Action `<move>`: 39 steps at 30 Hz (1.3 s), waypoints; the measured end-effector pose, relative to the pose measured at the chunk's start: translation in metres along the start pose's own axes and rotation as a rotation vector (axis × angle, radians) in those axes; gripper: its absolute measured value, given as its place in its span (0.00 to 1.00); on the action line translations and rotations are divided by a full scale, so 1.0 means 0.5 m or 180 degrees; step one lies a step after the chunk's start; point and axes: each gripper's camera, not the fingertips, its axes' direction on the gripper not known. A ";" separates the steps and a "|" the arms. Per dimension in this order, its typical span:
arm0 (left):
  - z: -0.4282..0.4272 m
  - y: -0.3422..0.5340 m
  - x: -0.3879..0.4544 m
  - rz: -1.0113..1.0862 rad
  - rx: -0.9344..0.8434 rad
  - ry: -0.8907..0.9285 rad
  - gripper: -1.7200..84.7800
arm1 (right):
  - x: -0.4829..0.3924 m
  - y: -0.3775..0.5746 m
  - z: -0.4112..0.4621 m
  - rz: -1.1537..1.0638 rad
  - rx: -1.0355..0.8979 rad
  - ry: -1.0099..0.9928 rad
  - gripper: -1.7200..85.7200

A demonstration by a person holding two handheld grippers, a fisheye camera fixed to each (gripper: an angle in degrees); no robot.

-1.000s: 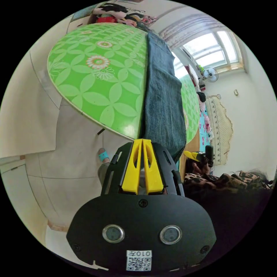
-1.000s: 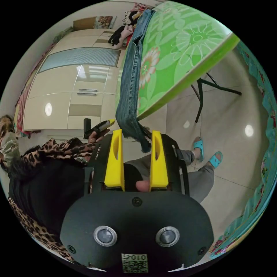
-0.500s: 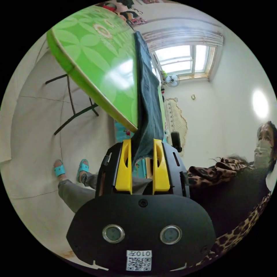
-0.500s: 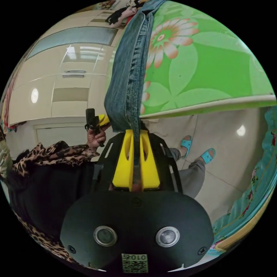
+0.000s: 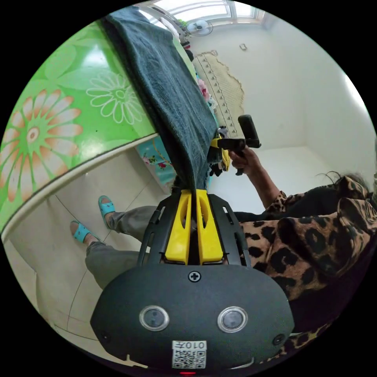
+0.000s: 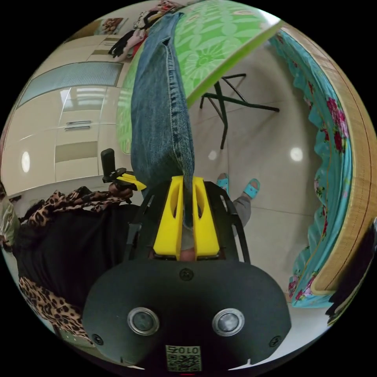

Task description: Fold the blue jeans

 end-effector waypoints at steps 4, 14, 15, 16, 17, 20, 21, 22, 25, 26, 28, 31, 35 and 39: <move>0.000 0.008 -0.024 -0.0104 0.0000 0.0164 0.02 | 0.005 0.049 -0.033 0.0011 0.0381 0.0042 0.13; -0.008 0.010 -0.060 -0.0261 -0.0112 -0.0080 0.02 | 0.014 -0.005 -0.019 -0.0037 0.0553 -0.0167 0.15; -0.019 0.017 -0.058 -0.0239 -0.0166 -0.0181 0.02 | 0.025 -0.010 -0.014 -0.0012 0.0534 -0.0251 0.16; -0.029 0.026 -0.057 -0.0201 -0.0216 -0.0149 0.02 | 0.031 -0.012 -0.012 0.0002 0.0534 -0.0308 0.16; -0.033 0.030 -0.059 -0.0194 -0.0244 -0.0081 0.02 | 0.041 -0.017 -0.009 0.0030 0.0546 -0.0432 0.17; -0.065 0.060 -0.073 -0.0348 -0.0322 0.0168 0.02 | 0.055 -0.026 -0.023 0.0007 0.0609 -0.0555 0.17; -0.083 0.074 -0.076 -0.0408 -0.0338 0.0197 0.02 | 0.057 -0.025 -0.040 -0.0003 0.0672 -0.0452 0.17; -0.102 0.089 -0.082 -0.0493 -0.0333 0.0162 0.02 | 0.058 -0.023 -0.051 -0.0017 0.0713 -0.0408 0.17; -0.128 0.099 -0.091 -0.0630 -0.0381 -0.0096 0.02 | 0.075 -0.017 -0.102 -0.0218 0.0794 -0.0520 0.16; -0.125 0.094 -0.091 -0.0623 -0.0428 -0.0154 0.02 | 0.086 -0.020 -0.119 -0.0220 0.0851 -0.0579 0.16; -0.113 0.075 -0.100 -0.0668 -0.0529 -0.0297 0.02 | 0.097 -0.031 -0.141 -0.0286 0.0934 -0.0736 0.15; -0.129 0.076 -0.112 -0.0827 -0.0527 -0.0218 0.02 | 0.103 -0.065 -0.165 -0.0378 0.0942 -0.0850 0.15; -0.180 0.127 -0.114 -0.0771 -0.0183 0.0467 0.02 | 0.119 -0.124 -0.186 -0.0410 0.0811 -0.0938 0.15; -0.211 0.212 -0.155 -0.0856 0.0347 0.1000 0.02 | 0.128 -0.206 -0.215 -0.0445 0.0742 -0.1163 0.15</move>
